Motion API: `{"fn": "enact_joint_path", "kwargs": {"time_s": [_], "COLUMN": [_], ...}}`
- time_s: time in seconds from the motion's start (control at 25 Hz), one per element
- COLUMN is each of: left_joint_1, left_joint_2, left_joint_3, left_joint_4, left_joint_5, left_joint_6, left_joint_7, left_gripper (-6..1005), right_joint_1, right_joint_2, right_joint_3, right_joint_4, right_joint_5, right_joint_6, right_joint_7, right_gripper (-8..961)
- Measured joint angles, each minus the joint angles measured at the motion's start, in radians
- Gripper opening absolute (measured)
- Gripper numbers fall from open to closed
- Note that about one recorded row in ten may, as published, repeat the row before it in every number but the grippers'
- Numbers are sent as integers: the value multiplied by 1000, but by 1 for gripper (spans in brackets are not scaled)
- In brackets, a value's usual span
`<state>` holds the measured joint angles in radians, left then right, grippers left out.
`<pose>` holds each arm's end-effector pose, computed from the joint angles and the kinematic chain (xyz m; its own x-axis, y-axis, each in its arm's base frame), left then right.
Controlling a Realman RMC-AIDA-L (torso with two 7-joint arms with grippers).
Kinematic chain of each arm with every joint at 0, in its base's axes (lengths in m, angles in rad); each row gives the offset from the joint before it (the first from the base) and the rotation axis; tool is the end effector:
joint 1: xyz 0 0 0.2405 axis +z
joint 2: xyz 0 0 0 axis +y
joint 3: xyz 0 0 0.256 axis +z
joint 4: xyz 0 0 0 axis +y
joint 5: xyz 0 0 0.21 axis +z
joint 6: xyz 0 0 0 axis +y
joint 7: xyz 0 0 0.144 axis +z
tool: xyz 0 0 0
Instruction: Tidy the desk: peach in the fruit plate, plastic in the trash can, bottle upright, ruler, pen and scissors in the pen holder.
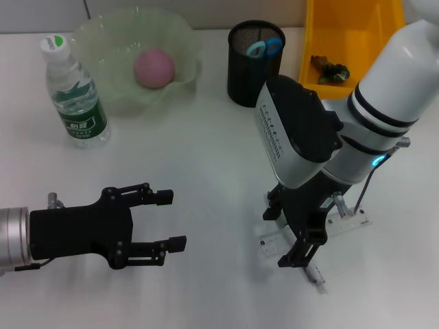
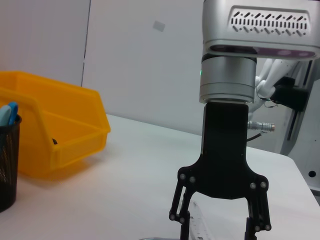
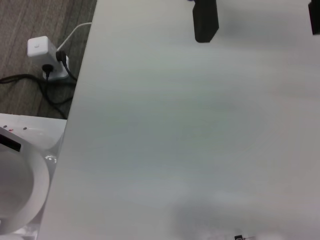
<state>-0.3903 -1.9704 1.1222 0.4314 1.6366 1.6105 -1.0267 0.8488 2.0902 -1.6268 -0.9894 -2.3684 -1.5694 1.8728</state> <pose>-0.2950 0.2635 -0.0213 0.8271 0.2226 0.5161 0.2911 -0.9551 -0.0546 0.1424 0.3331 -0.0796 0.8932 0.1431 0.4262 0.0643 -0.9789 0.1940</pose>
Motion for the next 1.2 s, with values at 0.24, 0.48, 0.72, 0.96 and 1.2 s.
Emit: {"fn": "enact_joint_path", "kwargs": {"time_s": [0.24, 0.48, 0.72, 0.96, 1.2], "left_joint_1": [2, 3, 2, 1, 1], "left_joint_2": [-2, -7, -7, -7, -7], "left_joint_3": [-2, -2, -2, -3, -5], "left_joint_4": [1, 3, 3, 3, 3], "left_joint_5": [0, 0, 0, 0, 0], "left_joint_6": [-1, -11, -11, -15, -16], "left_joint_7": [1, 16, 16, 16, 13], "left_gripper": [811, 811, 811, 811, 811], "right_joint_1": [-2, -2, -1, 0, 2], "right_joint_2": [2, 2, 2, 2, 2], "right_joint_3": [-44, -74, -109, -138, -156], "right_joint_4": [-7, -8, -8, -8, -8], "right_joint_5": [1, 4, 23, 24, 24], "right_joint_6": [28, 50, 69, 88, 97], "right_joint_7": [-1, -2, -12, -12, -12], "right_gripper": [817, 813, 813, 812, 812]}}
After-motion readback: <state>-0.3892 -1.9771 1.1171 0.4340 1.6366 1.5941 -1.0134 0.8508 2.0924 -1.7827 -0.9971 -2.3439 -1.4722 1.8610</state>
